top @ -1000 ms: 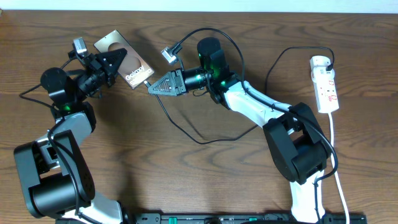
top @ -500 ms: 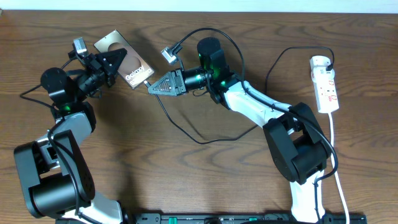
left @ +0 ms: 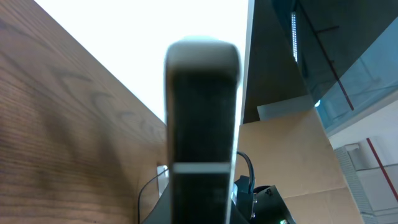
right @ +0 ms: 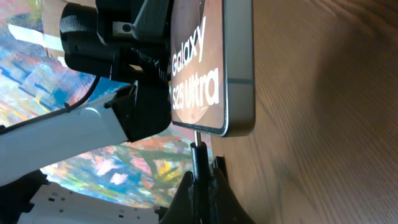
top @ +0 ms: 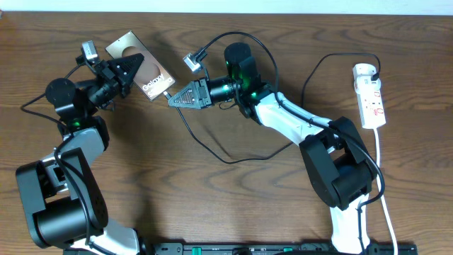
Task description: Plug charger to phone and switch on socket
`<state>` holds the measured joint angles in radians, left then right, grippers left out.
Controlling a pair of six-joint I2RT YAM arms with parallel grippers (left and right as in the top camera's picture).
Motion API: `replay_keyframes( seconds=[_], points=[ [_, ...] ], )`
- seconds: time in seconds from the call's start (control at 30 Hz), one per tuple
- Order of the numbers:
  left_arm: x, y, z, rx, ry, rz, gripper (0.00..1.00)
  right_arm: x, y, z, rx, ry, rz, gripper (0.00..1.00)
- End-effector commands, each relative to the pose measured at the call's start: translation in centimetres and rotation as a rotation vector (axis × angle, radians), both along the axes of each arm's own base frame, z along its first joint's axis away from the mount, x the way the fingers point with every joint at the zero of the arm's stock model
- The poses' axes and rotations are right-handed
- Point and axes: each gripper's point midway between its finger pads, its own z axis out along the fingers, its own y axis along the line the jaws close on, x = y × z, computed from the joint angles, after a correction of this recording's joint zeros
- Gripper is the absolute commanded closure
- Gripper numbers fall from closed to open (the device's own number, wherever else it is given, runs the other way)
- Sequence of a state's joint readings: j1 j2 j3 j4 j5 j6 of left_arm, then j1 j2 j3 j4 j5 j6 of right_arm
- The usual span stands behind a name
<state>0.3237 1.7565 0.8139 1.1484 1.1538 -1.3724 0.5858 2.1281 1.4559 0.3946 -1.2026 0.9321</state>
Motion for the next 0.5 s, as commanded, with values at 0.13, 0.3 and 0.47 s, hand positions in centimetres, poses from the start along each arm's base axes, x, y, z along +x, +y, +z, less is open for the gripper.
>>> replay_keyframes(
  seconds=[0.13,0.3,0.47],
  points=[
    [-0.9,-1.1,0.8,0.014,-0.024,-0.077,0.93,1.9,0.3,0.9,0.007,0.002,-0.096,0.99],
    [-0.9,-1.2,0.7,0.016,-0.025,-0.079,0.92,2.4,0.4,1.3,0.016,0.006,-0.122,0.99],
    [-0.9,-1.2,0.7,0.020,-0.029,-0.079,0.92,3.0,0.4,1.2,0.007,0.028,-0.159,0.99]
  ],
)
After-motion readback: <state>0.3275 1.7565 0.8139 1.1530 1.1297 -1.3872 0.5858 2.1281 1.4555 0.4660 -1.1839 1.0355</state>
